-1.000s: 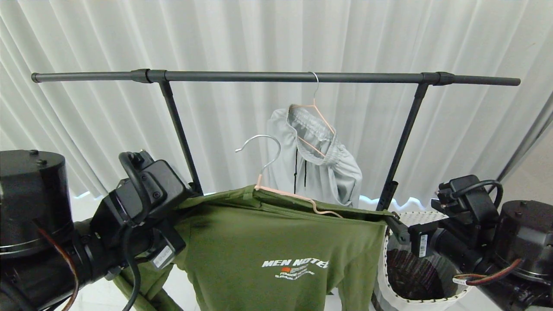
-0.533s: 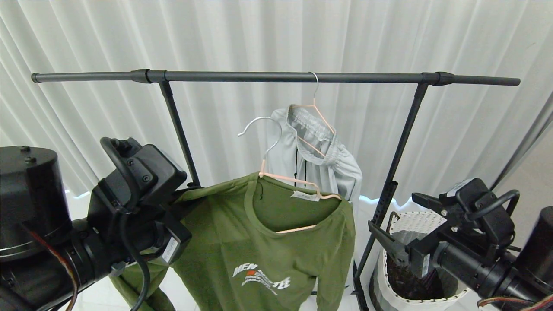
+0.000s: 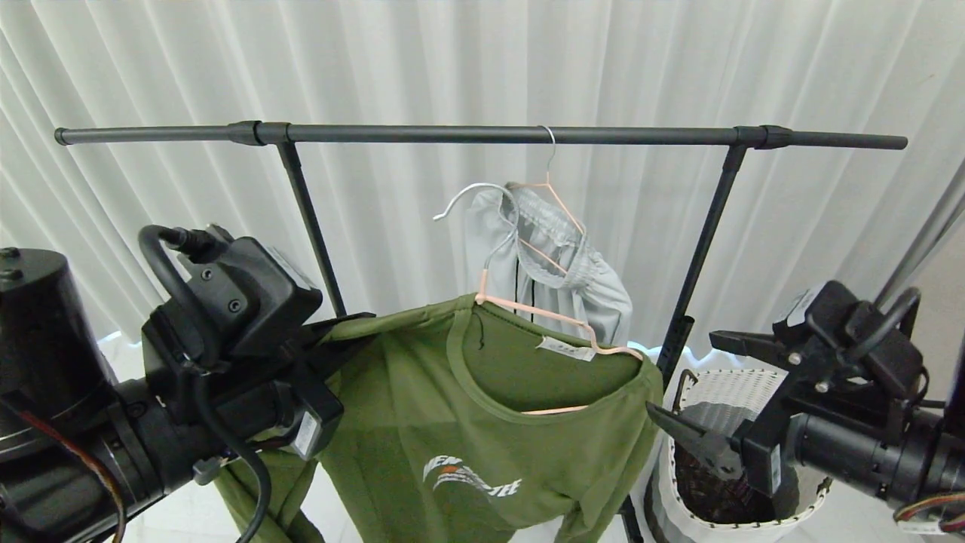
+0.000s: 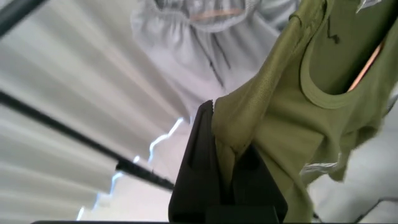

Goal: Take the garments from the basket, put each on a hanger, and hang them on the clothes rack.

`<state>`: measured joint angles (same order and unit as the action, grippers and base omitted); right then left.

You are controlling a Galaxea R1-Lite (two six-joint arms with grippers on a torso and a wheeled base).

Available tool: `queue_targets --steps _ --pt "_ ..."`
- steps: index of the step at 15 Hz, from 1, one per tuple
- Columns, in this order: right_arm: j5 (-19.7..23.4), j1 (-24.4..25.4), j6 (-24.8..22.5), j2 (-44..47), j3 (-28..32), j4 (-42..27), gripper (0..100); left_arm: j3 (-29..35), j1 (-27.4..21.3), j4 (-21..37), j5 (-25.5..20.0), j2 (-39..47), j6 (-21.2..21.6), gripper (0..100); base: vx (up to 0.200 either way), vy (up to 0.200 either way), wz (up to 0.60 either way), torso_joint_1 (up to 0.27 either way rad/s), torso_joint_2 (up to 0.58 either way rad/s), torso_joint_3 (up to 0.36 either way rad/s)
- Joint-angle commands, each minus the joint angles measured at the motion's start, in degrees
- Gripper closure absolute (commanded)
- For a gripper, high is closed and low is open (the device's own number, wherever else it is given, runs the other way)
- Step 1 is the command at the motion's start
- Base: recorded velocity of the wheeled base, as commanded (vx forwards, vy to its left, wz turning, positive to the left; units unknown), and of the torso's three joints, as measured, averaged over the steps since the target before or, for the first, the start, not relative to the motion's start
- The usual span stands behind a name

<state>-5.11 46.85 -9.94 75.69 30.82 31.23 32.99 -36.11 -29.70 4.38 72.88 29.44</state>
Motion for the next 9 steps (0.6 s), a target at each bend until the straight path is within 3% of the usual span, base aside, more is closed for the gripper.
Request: queue_targets --steps 1,4,9 --pt "10.9 -3.7 -1.4 -4.8 12.7 -12.5 0 -0.2 -0.4 -0.7 -0.9 0.4 0.0 100 0.000 0.000 0.00 0.000 0.00 0.000" --pt "22.1 -8.3 -7.7 -3.3 21.5 -23.0 0 -0.1 -4.1 -1.3 -1.2 0.3 -3.0 100 0.000 0.000 0.00 0.000 0.00 0.000" --pt "29.3 -6.3 -8.0 -1.3 24.0 -31.1 0 -0.5 -6.3 -5.1 -1.2 1.4 -3.4 100 0.000 0.000 0.00 0.000 0.00 0.000"
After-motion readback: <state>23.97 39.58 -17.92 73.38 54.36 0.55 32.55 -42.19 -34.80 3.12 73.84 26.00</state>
